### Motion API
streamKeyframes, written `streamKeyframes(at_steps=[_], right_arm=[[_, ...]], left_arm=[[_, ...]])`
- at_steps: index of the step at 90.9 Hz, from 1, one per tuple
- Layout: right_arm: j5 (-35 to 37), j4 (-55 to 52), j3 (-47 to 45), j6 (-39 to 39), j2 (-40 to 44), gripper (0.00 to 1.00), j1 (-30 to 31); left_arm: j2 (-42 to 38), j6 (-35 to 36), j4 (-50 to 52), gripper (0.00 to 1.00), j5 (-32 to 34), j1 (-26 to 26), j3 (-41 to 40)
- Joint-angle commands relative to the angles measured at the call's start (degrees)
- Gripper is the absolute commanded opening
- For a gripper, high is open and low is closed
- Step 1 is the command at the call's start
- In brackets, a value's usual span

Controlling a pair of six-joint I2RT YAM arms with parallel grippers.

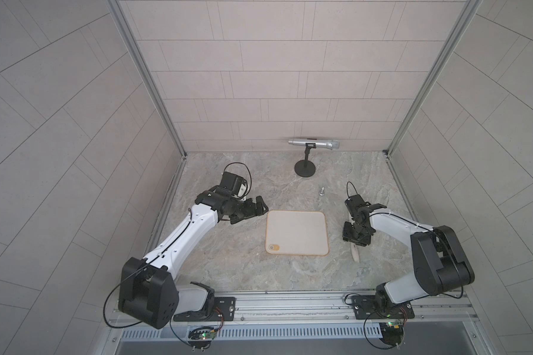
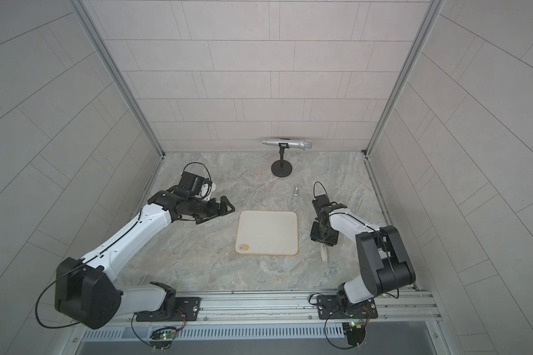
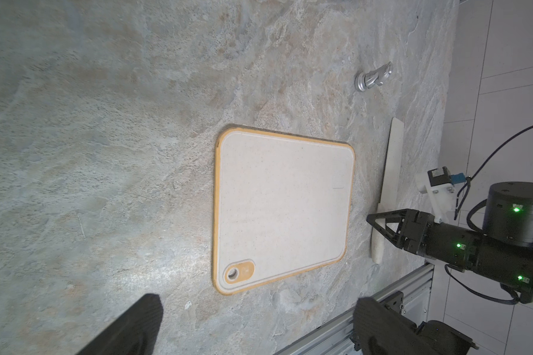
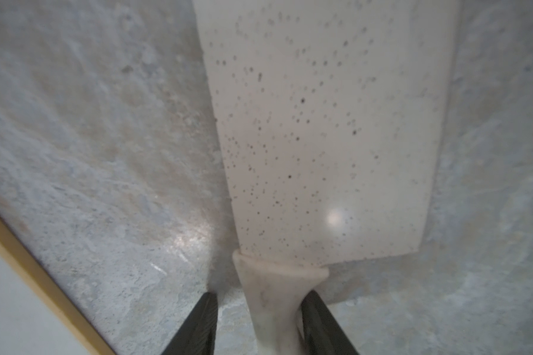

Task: Align the knife with the edge of the cutting board
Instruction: Pick up the knife at the center of the board.

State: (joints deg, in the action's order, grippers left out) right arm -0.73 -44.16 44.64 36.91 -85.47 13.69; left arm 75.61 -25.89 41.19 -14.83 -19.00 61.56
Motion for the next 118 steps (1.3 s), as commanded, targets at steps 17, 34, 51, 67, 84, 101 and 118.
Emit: streamKeyframes(at_steps=[17, 34, 51, 67, 84, 101, 118], right_arm=[[-1.14, -0.11, -1.50, 1.16, -2.50, 0.31, 0.89], [-1.88, 0.12, -0.78, 1.29, -3.17, 0.30, 0.90], [-2.30, 0.07, 0.72, 0.80, -4.84, 0.16, 0.87], [-2.31, 1.34, 0.22, 0.66, -4.15, 0.00, 0.89], [-1.81, 3.50, -1.75, 1.07, 0.30, 0.00, 0.99], [-0.86, 3.56, -2.34, 1.10, 4.27, 0.00, 1.06], [-0.94, 3.87, -2.98, 1.09, 6.02, 0.00, 1.03]], left_arm=[[-1.34, 0.98, -0.41, 1.00, -0.44, 0.31, -0.52], [-1.29, 0.97, -0.41, 1.00, -0.53, 0.30, -0.48], [-1.59, 0.97, -0.41, 1.00, -0.27, 0.29, -0.56], [-1.61, 1.02, -0.41, 1.00, -0.05, 0.29, -0.56], [-1.42, 0.99, -0.45, 1.00, -0.10, 0.31, -0.56], [-1.17, 1.02, -0.41, 1.00, -0.01, 0.29, -0.65], [-0.97, 1.06, -0.43, 1.00, 0.31, 0.30, -0.65]])
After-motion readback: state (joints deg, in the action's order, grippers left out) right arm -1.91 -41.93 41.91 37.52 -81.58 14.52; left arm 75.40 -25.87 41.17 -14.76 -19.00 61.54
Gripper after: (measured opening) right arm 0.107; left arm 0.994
